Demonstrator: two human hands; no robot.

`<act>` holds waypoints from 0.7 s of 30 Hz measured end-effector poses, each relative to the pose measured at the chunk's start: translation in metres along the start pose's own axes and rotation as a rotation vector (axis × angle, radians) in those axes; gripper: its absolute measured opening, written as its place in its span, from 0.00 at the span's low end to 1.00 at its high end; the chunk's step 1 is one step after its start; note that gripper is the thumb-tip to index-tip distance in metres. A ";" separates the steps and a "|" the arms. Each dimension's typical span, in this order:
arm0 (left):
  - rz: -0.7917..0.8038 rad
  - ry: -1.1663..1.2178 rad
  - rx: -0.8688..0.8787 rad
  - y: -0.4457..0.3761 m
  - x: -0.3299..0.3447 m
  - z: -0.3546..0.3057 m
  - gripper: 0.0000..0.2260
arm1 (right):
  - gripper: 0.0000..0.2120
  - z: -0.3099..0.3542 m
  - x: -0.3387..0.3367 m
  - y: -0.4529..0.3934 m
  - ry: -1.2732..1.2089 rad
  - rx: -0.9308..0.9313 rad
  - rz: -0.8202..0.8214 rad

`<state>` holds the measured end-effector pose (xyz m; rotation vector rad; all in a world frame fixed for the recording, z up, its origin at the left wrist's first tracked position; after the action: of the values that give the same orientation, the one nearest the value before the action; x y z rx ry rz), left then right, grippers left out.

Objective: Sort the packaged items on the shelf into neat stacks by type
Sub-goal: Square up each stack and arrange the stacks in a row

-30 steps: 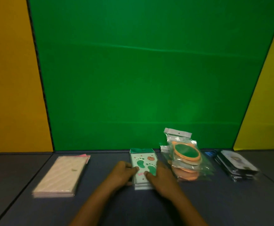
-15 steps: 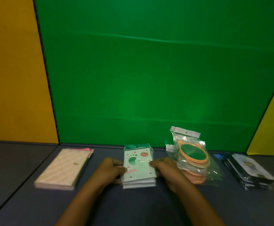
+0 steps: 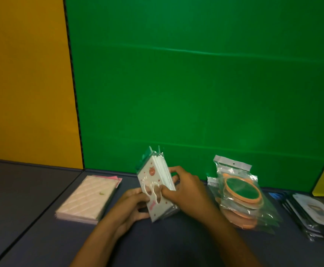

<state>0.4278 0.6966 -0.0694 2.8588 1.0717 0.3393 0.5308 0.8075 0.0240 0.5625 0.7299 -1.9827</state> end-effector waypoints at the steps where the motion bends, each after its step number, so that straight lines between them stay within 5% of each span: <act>1: -0.011 0.053 0.036 0.000 -0.001 0.000 0.18 | 0.24 0.003 -0.001 0.002 0.009 -0.053 -0.005; 4: -0.139 0.069 0.151 0.001 -0.007 -0.003 0.20 | 0.24 0.000 -0.001 0.010 -0.048 -0.138 -0.004; 8: -0.321 -0.270 0.362 0.002 -0.008 -0.019 0.16 | 0.22 -0.037 0.005 0.008 -0.325 -0.077 -0.022; 13: -0.306 -0.643 0.529 -0.001 0.010 -0.026 0.21 | 0.23 -0.081 0.018 0.004 -0.519 0.010 -0.085; 21: -0.226 -0.500 0.486 -0.011 0.021 -0.007 0.24 | 0.23 -0.094 0.045 0.010 -0.345 0.074 -0.093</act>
<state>0.4346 0.7186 -0.0605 2.8870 1.4888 -0.7043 0.5271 0.8407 -0.0752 0.2212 0.4769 -2.1280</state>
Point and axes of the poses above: each hand's wrist, its own y-axis away from the middle knuckle, its own x-axis out of the palm, z = x × y, the point moved 6 cm from there along -y, towards the middle knuckle, and after that the axes turned 7 degrees about -y, right-handed, at the moved point
